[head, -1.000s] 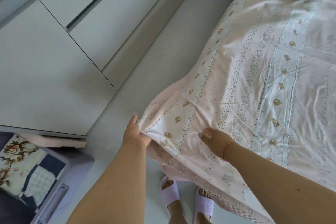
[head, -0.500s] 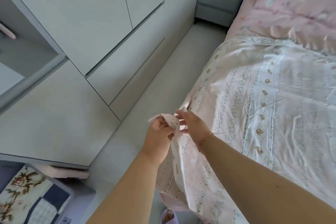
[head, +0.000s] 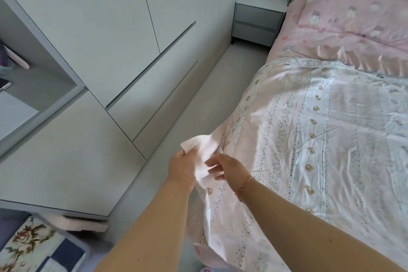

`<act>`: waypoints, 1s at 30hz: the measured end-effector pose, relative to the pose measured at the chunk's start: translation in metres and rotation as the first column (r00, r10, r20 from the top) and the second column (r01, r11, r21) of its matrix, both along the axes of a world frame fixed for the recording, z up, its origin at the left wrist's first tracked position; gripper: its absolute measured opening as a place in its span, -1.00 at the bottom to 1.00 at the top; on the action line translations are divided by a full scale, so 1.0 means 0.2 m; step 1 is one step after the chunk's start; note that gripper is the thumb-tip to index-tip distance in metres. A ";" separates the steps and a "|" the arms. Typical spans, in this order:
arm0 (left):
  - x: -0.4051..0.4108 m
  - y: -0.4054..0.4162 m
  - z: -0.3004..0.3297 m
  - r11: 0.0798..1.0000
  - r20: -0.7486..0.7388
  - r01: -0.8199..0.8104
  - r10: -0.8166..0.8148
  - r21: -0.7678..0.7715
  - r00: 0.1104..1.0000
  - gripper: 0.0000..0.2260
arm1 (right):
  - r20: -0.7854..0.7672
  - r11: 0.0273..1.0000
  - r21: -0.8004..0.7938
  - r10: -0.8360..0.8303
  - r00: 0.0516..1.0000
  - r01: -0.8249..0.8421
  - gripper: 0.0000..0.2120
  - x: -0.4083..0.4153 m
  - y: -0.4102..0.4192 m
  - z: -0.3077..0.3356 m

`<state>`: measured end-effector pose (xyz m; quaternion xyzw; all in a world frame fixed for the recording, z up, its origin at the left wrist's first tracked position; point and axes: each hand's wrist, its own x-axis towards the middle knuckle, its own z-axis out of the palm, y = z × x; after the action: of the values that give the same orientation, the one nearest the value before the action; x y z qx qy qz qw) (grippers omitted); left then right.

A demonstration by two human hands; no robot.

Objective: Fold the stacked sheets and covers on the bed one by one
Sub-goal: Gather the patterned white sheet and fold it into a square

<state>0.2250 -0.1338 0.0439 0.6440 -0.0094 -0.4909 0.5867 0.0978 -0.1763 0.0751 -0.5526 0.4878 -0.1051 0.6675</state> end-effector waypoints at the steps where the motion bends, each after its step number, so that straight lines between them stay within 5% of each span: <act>1: 0.00 0.01 0.03 0.997 -0.015 0.007 -0.008 -0.082 1.000 -0.93 | -0.016 0.996 -0.080 -0.026 1.000 0.025 -0.76 -0.02 -0.04 0.02; 3: -0.01 0.04 0.09 0.983 -0.034 0.048 -0.054 -0.177 0.998 -0.85 | -0.059 0.965 -0.262 -0.045 0.997 0.028 -0.89 -0.05 -0.13 0.06; 8: -0.10 0.05 0.30 0.934 0.036 0.226 -0.225 -0.277 0.974 -0.71 | -0.066 0.883 -0.388 0.257 0.964 -0.263 -0.41 -0.05 -0.32 0.27; 12: -0.21 0.06 0.43 0.907 0.114 0.285 -0.263 -0.311 0.958 -0.62 | -0.314 0.718 -0.344 0.519 0.795 -0.605 -0.56 -0.06 -0.44 0.38; 16: -0.34 0.09 0.53 0.919 0.087 0.165 -0.143 -0.359 0.986 -0.67 | -0.627 0.458 -0.314 0.558 0.544 -0.832 -0.86 -0.21 -0.57 0.40; 18: -0.43 0.10 0.56 0.917 0.054 0.077 -0.061 -0.392 0.997 -0.70 | -0.684 0.414 -0.317 0.524 0.508 -0.853 -0.65 -0.32 -0.62 0.41; 22: -0.65 0.14 0.62 0.910 -0.036 -0.120 0.116 -0.397 0.993 -0.60 | -0.673 0.382 -0.327 0.548 0.497 -0.864 -0.60 -0.60 -0.72 0.42; 25: -0.84 0.17 0.65 0.907 -0.084 -0.225 0.208 -0.356 0.974 -0.63 | -0.568 0.410 -0.443 0.560 0.603 -0.797 -0.77 -0.78 -0.77 0.42; 28: -0.98 0.18 0.69 0.886 -0.108 -0.313 0.294 -0.342 0.950 -0.68 | -0.436 0.455 -0.587 0.520 0.735 -0.670 -0.64 -0.91 -0.79 0.46; 30: -1.07 0.20 0.72 0.879 -0.097 -0.347 0.335 -0.326 0.937 -0.71 | -0.418 0.450 -0.598 0.531 0.737 -0.663 -0.63 -1.01 -0.78 0.51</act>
<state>0.0120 -0.0939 0.1873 0.5159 0.0309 -0.3829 0.7657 -0.1040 -0.3319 0.1774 -0.9083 0.2342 0.0038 0.3465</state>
